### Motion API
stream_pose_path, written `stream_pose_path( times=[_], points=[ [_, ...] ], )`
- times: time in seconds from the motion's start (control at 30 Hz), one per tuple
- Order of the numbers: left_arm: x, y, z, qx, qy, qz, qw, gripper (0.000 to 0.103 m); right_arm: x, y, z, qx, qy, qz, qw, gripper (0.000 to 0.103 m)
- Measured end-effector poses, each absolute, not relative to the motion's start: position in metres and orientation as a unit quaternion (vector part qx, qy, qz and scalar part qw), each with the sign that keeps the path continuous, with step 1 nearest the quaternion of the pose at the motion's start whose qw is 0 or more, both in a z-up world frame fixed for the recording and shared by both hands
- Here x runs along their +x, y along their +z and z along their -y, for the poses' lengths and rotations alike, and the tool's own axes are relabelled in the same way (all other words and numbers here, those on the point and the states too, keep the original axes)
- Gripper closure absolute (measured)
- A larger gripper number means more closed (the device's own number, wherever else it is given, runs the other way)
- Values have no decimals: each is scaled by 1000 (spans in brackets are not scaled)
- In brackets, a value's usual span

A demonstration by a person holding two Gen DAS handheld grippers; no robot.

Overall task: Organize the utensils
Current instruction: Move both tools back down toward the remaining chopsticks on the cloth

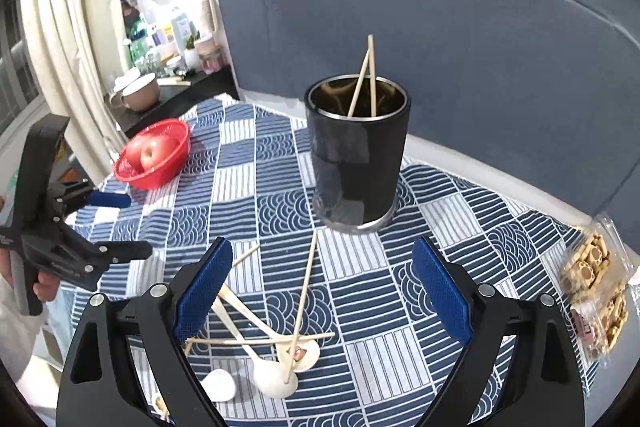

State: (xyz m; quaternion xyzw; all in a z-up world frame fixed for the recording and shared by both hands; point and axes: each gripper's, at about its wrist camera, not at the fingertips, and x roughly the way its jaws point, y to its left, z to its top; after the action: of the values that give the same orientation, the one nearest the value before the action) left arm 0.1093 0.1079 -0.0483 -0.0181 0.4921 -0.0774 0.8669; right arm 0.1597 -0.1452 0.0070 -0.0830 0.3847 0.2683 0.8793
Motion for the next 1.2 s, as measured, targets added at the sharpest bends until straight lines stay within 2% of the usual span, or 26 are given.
stream_pose_path(
  times=[0.33,0.8,1.2],
  points=[
    [122,-86,-108,-5,-118,-531,839,6,183,-19,119,-109,258,-428,859,16],
    [142,-130,-106,46,-176,-592,785,6,216,-92,92,-138,214,-525,812,16],
    [156,-143,-87,127,-187,-586,778,6,231,-123,76,-155,197,-566,785,18]
  ],
)
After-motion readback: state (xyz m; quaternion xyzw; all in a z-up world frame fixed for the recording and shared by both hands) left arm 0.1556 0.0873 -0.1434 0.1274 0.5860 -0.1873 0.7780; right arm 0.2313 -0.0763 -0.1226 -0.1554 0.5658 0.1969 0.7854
